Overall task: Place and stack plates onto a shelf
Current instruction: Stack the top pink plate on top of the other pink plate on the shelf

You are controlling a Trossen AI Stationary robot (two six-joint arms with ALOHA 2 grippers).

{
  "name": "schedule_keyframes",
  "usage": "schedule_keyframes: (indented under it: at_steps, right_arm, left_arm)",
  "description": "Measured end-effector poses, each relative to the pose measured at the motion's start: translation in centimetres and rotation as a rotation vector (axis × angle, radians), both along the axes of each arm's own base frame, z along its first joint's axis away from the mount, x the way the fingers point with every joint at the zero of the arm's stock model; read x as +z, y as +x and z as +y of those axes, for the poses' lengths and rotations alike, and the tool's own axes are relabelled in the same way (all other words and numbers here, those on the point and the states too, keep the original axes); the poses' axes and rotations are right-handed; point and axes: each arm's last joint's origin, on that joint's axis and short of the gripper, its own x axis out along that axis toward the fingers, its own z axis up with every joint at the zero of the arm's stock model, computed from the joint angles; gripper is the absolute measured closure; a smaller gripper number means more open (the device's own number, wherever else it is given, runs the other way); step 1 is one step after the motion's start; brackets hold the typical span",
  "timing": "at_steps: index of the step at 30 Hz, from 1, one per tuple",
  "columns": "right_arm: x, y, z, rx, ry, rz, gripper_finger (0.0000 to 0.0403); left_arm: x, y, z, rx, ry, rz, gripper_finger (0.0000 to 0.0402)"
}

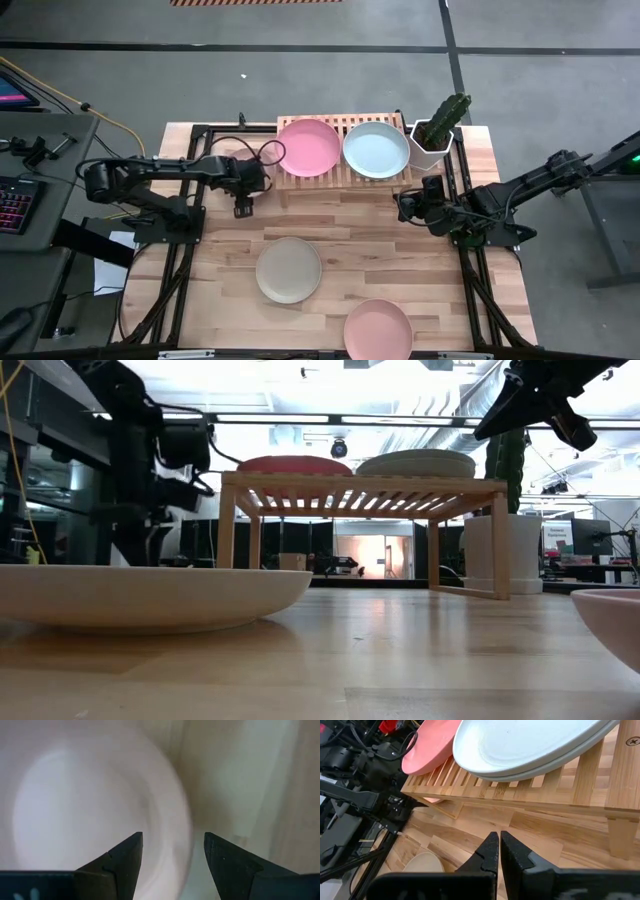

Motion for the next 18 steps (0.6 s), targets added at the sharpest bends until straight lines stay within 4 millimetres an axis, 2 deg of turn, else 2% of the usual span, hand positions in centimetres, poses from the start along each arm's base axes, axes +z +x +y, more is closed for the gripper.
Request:
schedule_keyframes:
  at_steps: [10,14,18]
  right_arm:
    - [0.00,0.00,0.00,0.000,0.000,0.000,0.0403]
    - [0.00,0.00,0.00,-0.001,0.000,0.000,0.0403]
    - [0.00,0.00,0.00,0.000,0.000,-0.001,0.0403]
  left_arm:
    - [-0.33,-0.40,0.77,0.018,0.017,0.001,0.0211]
    - [-0.34,-0.54,0.91,0.006,0.032,0.018,0.0251]
    - [-0.36,-0.69,0.89,-0.019,0.040,0.043,0.0311]
